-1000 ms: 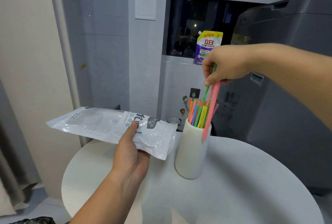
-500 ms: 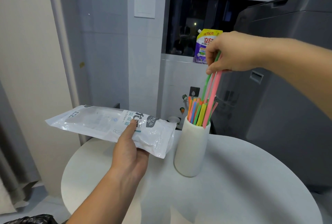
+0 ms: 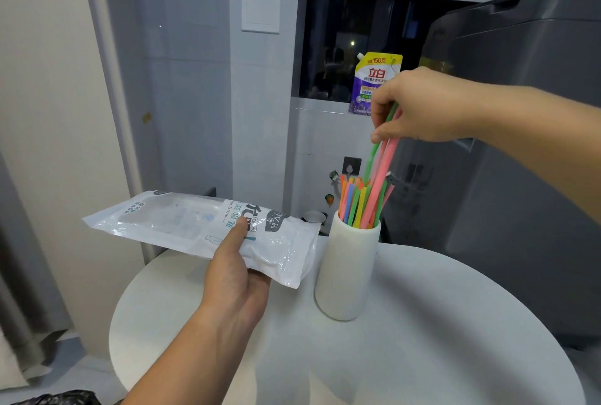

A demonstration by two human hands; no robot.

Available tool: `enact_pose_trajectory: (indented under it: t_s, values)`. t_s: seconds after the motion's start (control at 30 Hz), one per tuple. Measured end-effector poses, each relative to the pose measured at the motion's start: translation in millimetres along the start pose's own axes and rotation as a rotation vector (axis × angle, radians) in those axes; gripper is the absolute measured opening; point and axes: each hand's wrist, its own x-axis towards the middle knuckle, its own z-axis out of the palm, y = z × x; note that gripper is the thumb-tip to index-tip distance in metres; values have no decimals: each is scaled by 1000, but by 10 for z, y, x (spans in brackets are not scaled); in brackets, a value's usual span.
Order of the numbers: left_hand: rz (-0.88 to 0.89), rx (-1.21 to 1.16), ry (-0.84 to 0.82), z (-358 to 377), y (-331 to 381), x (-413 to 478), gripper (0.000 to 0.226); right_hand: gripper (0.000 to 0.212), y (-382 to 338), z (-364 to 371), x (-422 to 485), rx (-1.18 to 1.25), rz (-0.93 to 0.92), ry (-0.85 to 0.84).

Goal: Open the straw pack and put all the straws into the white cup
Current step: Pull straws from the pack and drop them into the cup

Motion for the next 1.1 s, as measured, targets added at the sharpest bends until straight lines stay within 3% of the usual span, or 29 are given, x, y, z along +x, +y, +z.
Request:
enact_pose_trajectory:
  t_s: [0.1, 0.37, 0.5, 0.7, 0.83, 1.1]
  values:
    - [1, 6, -6, -3, -3, -6, 21, 18, -18, -3, -34, 16, -8, -1]
    - [-5, 2, 4, -13, -12, 6, 19, 11, -76, 280, -152, 41, 29, -228]
    - [-5, 1, 14, -10, -16, 8, 19, 28, -192, 473, -184, 116, 91, -276]
    - [1, -6, 9, -16, -2, 14, 24, 74, -288, 781, -296, 288, 131, -271]
    - [4, -7, 7, -19, -7, 13, 24, 96, -306, 938, -333, 189, 99, -230]
    - [-16, 2, -11, -6, -2, -16, 31, 82, -308, 1281, -357, 191, 77, -59]
